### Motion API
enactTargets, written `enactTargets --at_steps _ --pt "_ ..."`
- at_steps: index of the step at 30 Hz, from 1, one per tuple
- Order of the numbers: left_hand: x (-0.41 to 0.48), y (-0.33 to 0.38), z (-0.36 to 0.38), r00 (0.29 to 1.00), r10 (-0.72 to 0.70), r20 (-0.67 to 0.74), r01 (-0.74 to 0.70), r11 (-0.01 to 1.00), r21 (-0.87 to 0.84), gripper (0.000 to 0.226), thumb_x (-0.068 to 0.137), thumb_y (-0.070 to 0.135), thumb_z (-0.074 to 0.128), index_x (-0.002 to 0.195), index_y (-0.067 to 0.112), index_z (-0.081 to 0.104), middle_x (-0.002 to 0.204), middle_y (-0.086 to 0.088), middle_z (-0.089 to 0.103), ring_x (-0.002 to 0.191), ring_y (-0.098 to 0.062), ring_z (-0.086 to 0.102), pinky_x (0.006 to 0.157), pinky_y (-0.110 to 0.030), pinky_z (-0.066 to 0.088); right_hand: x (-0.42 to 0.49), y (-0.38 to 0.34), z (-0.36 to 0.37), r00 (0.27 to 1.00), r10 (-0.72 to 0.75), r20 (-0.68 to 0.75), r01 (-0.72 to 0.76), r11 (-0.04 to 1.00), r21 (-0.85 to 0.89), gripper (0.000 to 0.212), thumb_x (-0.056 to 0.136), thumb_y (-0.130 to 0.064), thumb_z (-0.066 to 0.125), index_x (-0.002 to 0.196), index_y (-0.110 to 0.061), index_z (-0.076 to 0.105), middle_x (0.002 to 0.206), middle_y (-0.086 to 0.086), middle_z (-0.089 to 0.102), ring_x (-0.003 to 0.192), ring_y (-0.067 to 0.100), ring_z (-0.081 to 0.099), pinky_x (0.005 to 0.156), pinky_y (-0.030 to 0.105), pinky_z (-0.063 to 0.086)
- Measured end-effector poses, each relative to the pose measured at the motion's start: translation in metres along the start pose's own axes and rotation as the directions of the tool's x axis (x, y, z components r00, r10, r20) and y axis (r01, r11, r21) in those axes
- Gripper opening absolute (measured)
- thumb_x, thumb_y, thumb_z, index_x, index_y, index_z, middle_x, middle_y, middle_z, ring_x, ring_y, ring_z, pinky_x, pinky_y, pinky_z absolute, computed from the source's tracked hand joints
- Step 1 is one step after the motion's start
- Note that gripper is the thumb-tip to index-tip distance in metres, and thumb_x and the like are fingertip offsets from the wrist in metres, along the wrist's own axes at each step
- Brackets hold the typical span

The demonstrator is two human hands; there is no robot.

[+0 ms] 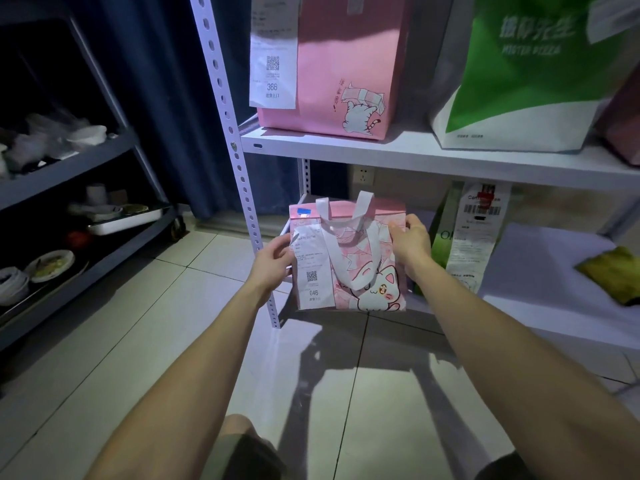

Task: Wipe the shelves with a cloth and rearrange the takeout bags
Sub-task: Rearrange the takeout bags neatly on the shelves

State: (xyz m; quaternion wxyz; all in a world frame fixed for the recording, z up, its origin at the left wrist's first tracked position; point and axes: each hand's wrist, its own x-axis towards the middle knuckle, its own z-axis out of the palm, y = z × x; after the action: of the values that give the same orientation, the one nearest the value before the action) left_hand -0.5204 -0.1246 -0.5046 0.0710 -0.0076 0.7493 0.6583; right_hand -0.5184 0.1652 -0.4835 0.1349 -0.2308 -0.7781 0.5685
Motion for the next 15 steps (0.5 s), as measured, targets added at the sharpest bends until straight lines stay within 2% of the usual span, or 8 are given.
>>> enactTargets --at_steps 4,7,9,10,12,15 --pt "0.008 0.012 0.005 0.998 0.07 -0.003 -0.069 0.997 0.038 0.045 0.11 0.013 0.06 0.149 0.036 0.062 0.125 0.018 0.077 0.121 -0.009 0.072 0.082 -0.033 0.066 -0.003 -0.01 -0.003 0.997 -0.074 -0.026 0.075 0.997 0.0 0.008 0.111 -0.026 0.051 0.112 -0.027 0.059 0.103 -0.006 0.072 0.091 0.021 0.075 0.076 0.044 0.065" --pt "0.01 0.02 0.01 0.995 0.084 0.044 -0.089 0.989 0.121 0.055 0.112 0.012 0.054 0.159 0.04 0.049 0.142 0.01 0.069 0.126 -0.01 0.069 0.079 -0.031 0.066 -0.006 -0.011 -0.002 0.997 -0.045 0.067 0.05 0.997 -0.066 0.013 0.108 -0.021 0.052 0.118 -0.026 0.058 0.108 -0.003 0.072 0.096 0.023 0.073 0.085 0.049 0.064" --pt "0.011 0.02 0.014 0.995 0.041 0.095 -0.061 0.975 0.213 0.063 0.112 0.008 0.052 0.164 0.04 0.038 0.15 0.004 0.063 0.132 -0.02 0.067 0.083 -0.036 0.065 -0.007 -0.007 -0.001 0.981 0.002 0.193 0.049 0.964 -0.26 0.02 0.104 -0.019 0.056 0.123 -0.021 0.062 0.11 0.0 0.073 0.097 0.024 0.073 0.09 0.05 0.062" --pt "0.012 0.019 0.015 0.993 0.017 0.118 -0.048 0.963 0.264 0.066 0.111 0.006 0.052 0.165 0.04 0.032 0.153 0.002 0.061 0.135 -0.024 0.065 0.09 -0.043 0.065 -0.008 -0.003 -0.001 0.971 0.033 0.238 0.047 0.945 -0.322 0.021 0.103 -0.018 0.057 0.123 -0.02 0.064 0.109 0.001 0.074 0.096 0.024 0.073 0.091 0.049 0.062" --pt "0.016 0.017 0.016 0.989 -0.006 0.148 -0.042 0.946 0.321 0.072 0.11 0.004 0.053 0.166 0.039 0.026 0.158 -0.001 0.056 0.142 -0.03 0.059 0.102 -0.058 0.059 -0.01 0.004 -0.001 0.96 0.074 0.271 0.026 0.938 -0.347 0.021 0.103 -0.015 0.055 0.122 -0.017 0.066 0.107 0.002 0.076 0.095 0.023 0.074 0.09 0.047 0.062" --pt "0.018 0.019 0.016 0.988 0.014 0.153 -0.061 0.95 0.307 0.071 0.109 0.004 0.056 0.166 0.037 0.029 0.16 0.0 0.054 0.145 -0.03 0.056 0.104 -0.057 0.058 -0.012 0.006 -0.005 0.962 0.077 0.261 0.03 0.922 -0.385 0.022 0.102 -0.012 0.053 0.12 -0.013 0.066 0.107 0.004 0.076 0.097 0.026 0.073 0.091 0.048 0.062"
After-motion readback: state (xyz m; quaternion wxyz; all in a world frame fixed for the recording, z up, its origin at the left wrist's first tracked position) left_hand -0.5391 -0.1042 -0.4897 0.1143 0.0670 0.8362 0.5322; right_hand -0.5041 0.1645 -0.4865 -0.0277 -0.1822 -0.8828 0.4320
